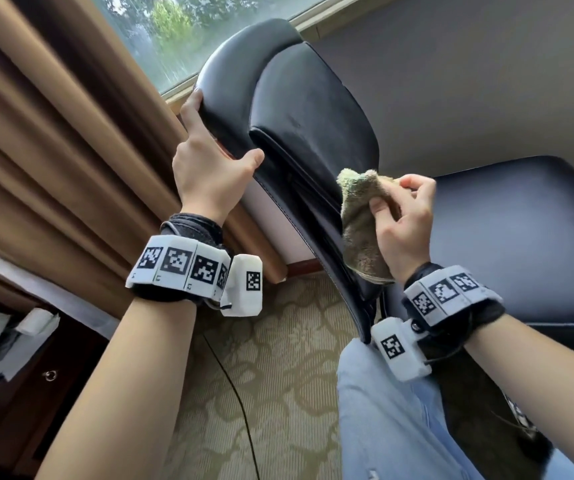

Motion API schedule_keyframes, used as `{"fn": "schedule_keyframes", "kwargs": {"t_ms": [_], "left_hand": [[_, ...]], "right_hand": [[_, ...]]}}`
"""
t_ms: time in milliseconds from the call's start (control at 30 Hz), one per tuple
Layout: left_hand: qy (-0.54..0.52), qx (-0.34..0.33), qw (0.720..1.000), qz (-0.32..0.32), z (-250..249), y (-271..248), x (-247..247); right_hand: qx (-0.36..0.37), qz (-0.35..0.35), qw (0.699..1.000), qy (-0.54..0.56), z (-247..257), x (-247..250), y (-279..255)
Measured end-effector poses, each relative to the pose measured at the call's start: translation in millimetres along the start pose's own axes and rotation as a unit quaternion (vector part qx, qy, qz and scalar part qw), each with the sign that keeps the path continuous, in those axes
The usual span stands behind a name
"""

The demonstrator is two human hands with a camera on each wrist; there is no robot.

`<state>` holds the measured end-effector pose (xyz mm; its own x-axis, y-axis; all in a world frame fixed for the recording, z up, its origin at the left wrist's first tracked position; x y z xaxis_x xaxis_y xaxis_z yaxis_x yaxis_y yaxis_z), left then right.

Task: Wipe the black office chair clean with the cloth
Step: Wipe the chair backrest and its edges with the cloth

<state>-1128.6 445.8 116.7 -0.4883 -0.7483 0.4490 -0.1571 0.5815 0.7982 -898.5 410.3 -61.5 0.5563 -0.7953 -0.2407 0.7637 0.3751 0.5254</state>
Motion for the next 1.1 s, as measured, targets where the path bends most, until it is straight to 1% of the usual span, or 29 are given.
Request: {"fn": "schedule_keyframes", "kwargs": {"t_ms": [67,133,200,267,333,400,500,567,633,700,833,967,1033,1100], "left_hand": [[-0.01,0.001,1.0,-0.007,0,-2,0],[-0.018,0.001,1.0,-0.013,1,-3,1],[-0.019,0.005,1.0,-0.017,2,-5,3],[-0.022,0.009,0.999,-0.022,3,-8,4],[-0.029,0.007,0.999,-0.026,3,-9,5],[-0.028,0.0,0.999,-0.027,2,-10,5],[-0.024,-0.003,0.999,-0.032,0,-11,5],[-0.024,-0.002,0.999,-0.034,0,-12,6],[-0.019,0.0,0.999,-0.033,0,-12,7],[-0.012,0.0,0.999,-0.03,0,-12,7],[-0.006,0.009,1.0,-0.026,-1,-14,10],[0.003,0.023,1.0,-0.021,-5,-18,12],[0.004,0.027,0.999,-0.018,-7,-19,13],[0.003,0.028,0.999,-0.017,-10,-21,16]], "right_hand": [[0.041,0.001,0.999,0.01,15,-14,-12],[0.091,0.029,0.995,0.009,27,-30,-32],[0.142,0.044,0.988,-0.031,28,-41,-52],[0.172,0.036,0.981,-0.083,23,-43,-66],[0.174,0.016,0.977,-0.125,21,-42,-70],[0.142,0.005,0.98,-0.14,20,-40,-68],[0.058,0.006,0.995,-0.079,21,-45,-61],[0.043,-0.007,0.998,-0.049,25,-48,-61],[0.058,-0.019,0.997,-0.04,25,-47,-63],[0.078,-0.014,0.996,-0.034,19,-45,-67],[0.154,0.013,0.985,-0.071,6,-34,-80],[0.217,0.063,0.971,-0.083,0,-27,-81],[0.232,0.084,0.966,-0.082,-1,-25,-78],[0.222,0.084,0.968,-0.082,1,-19,-75]]}}
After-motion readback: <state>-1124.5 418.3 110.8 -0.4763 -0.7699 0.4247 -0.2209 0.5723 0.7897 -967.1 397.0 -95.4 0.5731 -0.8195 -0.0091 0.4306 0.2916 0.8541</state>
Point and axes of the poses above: each hand's wrist, its own y-axis towards the middle knuckle, its own x-axis out of the back of the hand, z = x × y, the point moved 10 cm from there along y, towards the middle knuckle, and after that the axes turned 15 degrees about -z, right-handed, at the moved point
